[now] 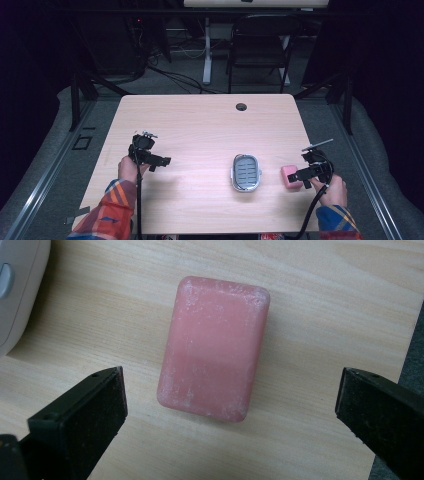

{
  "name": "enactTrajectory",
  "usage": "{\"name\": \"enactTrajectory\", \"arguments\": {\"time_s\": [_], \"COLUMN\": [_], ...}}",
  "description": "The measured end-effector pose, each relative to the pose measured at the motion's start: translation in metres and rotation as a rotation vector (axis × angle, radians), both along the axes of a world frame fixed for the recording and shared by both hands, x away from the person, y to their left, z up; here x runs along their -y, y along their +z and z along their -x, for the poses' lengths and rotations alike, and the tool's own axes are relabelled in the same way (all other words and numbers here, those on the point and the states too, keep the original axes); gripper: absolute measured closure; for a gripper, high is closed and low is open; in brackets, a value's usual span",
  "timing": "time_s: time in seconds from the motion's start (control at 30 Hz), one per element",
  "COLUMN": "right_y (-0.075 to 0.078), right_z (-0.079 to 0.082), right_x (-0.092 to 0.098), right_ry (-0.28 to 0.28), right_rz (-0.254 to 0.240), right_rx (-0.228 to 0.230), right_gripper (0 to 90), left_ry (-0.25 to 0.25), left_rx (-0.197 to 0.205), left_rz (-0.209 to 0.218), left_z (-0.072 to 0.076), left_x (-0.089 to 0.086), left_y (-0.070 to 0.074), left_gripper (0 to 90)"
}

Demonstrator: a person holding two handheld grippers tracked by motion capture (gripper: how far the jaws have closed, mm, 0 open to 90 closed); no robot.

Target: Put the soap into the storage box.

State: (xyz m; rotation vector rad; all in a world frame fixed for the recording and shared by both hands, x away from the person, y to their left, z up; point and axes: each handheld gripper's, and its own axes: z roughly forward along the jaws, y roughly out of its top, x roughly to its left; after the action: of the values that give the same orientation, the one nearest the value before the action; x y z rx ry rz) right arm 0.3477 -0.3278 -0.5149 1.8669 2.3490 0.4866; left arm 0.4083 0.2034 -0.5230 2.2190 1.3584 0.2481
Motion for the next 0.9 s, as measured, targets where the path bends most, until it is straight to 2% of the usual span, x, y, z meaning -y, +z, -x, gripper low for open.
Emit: {"name": "enactTrajectory", "arguments": {"time_s": [0.2, 0.47, 0.63, 0.9], "right_y": [0.0, 0.01, 0.012, 0.009], "right_z": [-0.002, -0.002, -0.011, -0.02], "right_x": [-0.003, -0.009, -0.015, -0.023], "right_ry": [-0.014, -0.026, -0.031, -0.05], "right_rz": [0.002, -0.013, -0.007, 0.007], "right_rx": [-0.009, -0.007, -0.041, -0.07], "right_gripper": [0.0, 0.0, 0.0, 0.0], "left_ry": [0.006, 0.004, 0.008, 0.0], "left_rx": [-0.02, -0.019, -0.019, -0.018], "left_rz": [0.005, -0.001, -0.005, -0.015], "left_z": [-0.001, 0.0, 0.0, 0.0], "left_x": [0.001, 0.002, 0.002, 0.005], "left_y": [0.0, 0.001, 0.001, 0.002], "left_gripper": [0.0, 0.0, 0.0, 0.0]}}
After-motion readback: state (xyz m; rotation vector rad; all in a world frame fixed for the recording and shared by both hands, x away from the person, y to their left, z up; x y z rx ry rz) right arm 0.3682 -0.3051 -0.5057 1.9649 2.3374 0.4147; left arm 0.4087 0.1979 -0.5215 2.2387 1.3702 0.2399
